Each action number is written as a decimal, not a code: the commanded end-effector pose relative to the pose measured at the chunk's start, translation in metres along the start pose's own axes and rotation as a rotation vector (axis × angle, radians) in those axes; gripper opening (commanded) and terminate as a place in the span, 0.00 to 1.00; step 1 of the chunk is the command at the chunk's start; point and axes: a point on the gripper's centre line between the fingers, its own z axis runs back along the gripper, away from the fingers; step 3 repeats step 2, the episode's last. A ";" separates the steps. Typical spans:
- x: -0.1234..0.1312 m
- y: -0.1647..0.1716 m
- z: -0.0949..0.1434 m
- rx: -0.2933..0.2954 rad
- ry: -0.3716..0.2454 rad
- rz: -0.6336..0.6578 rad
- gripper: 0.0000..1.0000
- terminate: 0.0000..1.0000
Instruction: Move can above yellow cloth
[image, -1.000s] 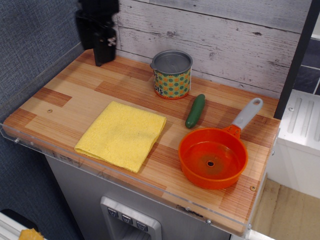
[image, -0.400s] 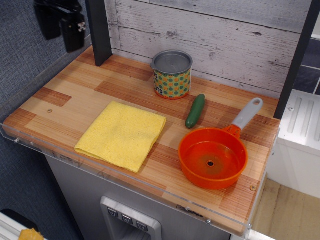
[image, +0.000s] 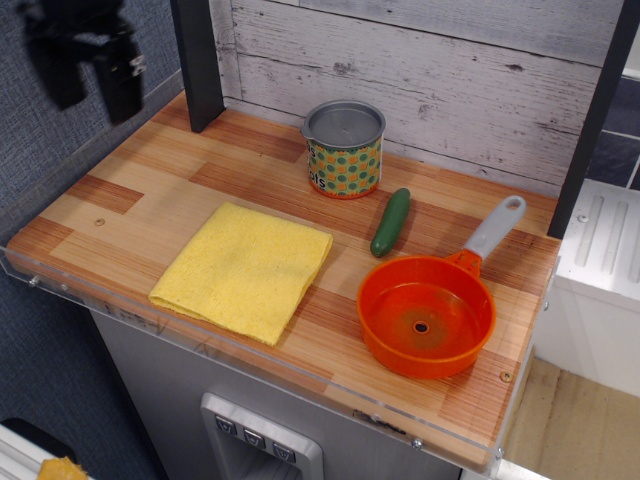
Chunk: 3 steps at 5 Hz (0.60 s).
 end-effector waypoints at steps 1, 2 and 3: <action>-0.024 -0.002 0.020 0.044 -0.078 0.051 1.00 0.00; -0.024 -0.002 0.020 0.044 -0.078 0.051 1.00 1.00; -0.024 -0.002 0.020 0.044 -0.078 0.051 1.00 1.00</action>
